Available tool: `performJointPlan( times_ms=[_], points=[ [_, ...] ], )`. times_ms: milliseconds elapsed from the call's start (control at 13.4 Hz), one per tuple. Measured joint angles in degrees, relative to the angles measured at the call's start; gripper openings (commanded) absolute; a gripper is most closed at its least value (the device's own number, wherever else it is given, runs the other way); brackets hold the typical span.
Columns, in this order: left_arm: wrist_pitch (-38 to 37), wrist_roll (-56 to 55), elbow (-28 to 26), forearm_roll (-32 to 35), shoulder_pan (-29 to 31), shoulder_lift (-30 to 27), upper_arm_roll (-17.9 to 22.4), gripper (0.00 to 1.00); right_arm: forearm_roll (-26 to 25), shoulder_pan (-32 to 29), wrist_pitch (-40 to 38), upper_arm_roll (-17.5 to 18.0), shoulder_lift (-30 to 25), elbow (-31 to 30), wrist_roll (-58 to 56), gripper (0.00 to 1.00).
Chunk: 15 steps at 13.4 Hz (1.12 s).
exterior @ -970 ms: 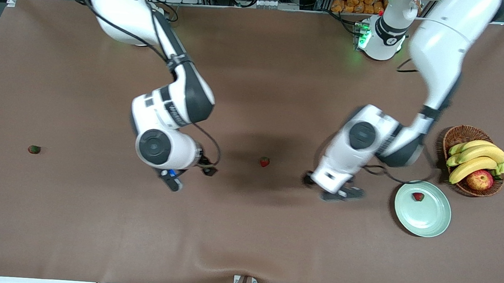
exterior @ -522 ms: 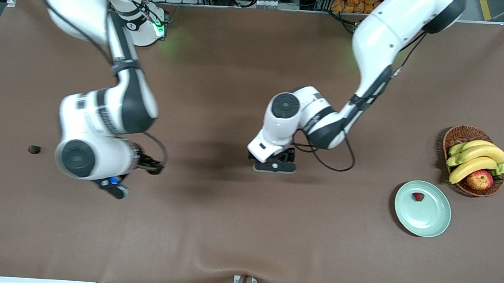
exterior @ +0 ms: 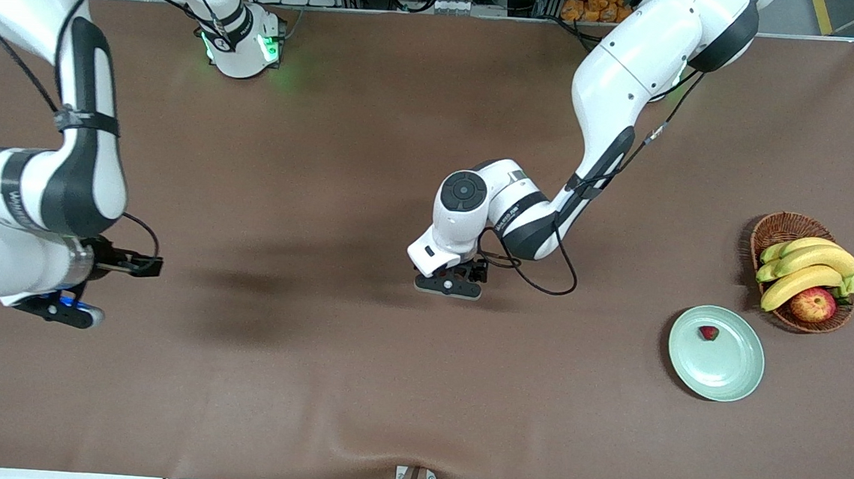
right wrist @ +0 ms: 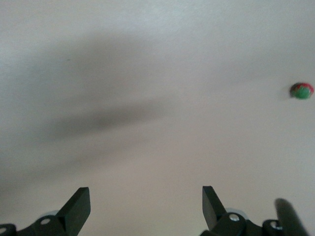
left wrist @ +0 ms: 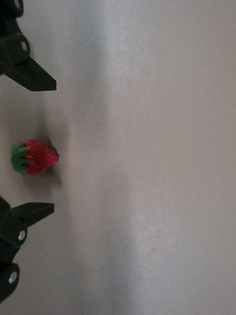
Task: Collect all strawberries into plate
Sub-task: 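Grasp the mid-table strawberry with the left gripper while the right gripper reaches another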
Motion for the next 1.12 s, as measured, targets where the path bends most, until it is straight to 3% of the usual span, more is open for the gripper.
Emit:
performJointPlan(
  times_ms=[224,448,1119],
  points=[
    [0.0,0.7,0.0,0.0,-0.2,0.8,-0.1,1.00,-0.9,-4.1,9.8,0.0,-4.6,-11.5,-9.6,1.00],
    [-0.1,0.8,0.0,-0.5,-0.7,0.9,-0.3,1.00,-1.0,-7.6,14.2,0.0,-6.8,-18.2,-16.0,1.00],
    [-1.1,5.4,0.0,-1.1,-1.6,1.0,-0.4,1.00,-1.1,-9.0,34.1,0.1,-10.4,-37.2,-18.8,1.00]
  ],
)
